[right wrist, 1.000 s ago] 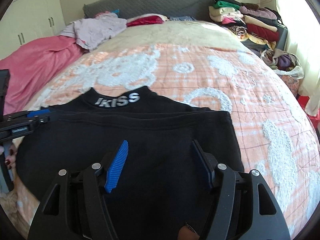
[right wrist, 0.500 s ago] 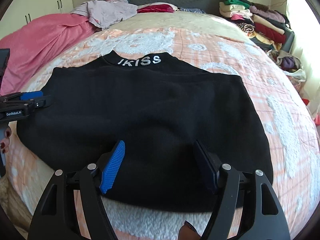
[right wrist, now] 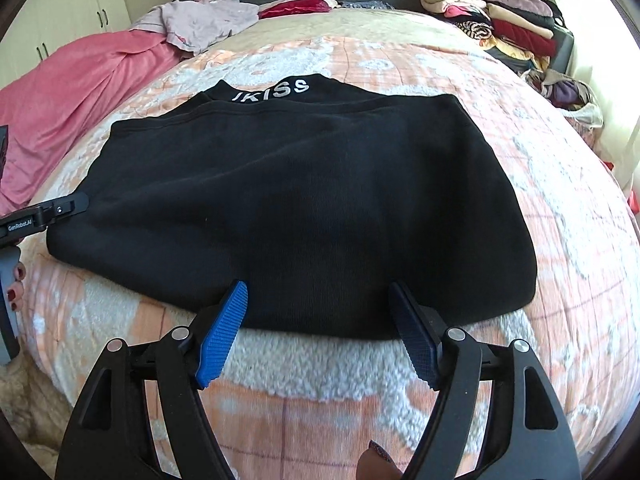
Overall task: Fold small clothes
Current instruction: 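Withdraw both open tools from the folded sweatshirt, then move both open tools to one side edge of the folded sweatshirt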
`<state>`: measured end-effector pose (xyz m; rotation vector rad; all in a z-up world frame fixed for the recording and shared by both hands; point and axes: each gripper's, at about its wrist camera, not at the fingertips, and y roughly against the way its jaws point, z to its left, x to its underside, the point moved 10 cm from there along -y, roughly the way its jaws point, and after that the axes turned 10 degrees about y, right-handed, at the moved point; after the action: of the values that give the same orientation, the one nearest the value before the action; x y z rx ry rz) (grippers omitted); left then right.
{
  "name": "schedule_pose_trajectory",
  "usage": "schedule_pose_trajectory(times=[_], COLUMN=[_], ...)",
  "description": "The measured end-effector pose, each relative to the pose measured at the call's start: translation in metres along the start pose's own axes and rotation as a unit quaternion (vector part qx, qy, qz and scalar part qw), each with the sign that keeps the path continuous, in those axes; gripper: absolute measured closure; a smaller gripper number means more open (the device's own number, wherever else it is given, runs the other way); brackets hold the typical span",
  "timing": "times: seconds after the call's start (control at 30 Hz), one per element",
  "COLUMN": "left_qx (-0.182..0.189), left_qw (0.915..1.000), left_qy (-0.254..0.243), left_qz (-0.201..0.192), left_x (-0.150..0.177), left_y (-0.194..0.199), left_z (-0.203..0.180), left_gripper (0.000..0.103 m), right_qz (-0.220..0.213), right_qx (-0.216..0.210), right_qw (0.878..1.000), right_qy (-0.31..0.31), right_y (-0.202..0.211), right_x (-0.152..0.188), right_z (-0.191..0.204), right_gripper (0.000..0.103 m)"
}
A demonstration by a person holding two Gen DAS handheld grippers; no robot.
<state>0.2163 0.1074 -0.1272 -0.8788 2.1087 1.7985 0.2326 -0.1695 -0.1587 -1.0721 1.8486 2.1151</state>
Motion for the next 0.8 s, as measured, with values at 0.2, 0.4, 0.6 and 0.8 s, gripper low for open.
schedule_pose_trajectory(times=[0.2,0.4,0.6,0.8], left_qx=[-0.012,-0.012,-0.006,-0.005], left_qw=[0.9999,0.9999,0.9999,0.9998], left_qy=[-0.004,0.002,0.006,0.012], left_qz=[-0.003,-0.002,-0.007,-0.013], left_x=[0.008,0.017,0.024,0.029], left_y=[0.007,0.015,0.028,0.042], left_z=[0.008,0.014,0.015,0.016], left_gripper=[0.021,0.021,0.02,0.013], right_qz=[0.004,0.004,-0.009,-0.02], right_qx=[0.002,-0.001,-0.002,0.0], right_qw=[1.0,1.0,1.0,1.0], right_qy=[-0.004,-0.014,-0.014,-0.003], right_y=[0.004,0.012,0.025,0.035], right_x=[0.008,0.011,0.01,0.007], right_z=[0.002,0.005,0.011,0.022], right_gripper=[0.03,0.025,0.019,0.015])
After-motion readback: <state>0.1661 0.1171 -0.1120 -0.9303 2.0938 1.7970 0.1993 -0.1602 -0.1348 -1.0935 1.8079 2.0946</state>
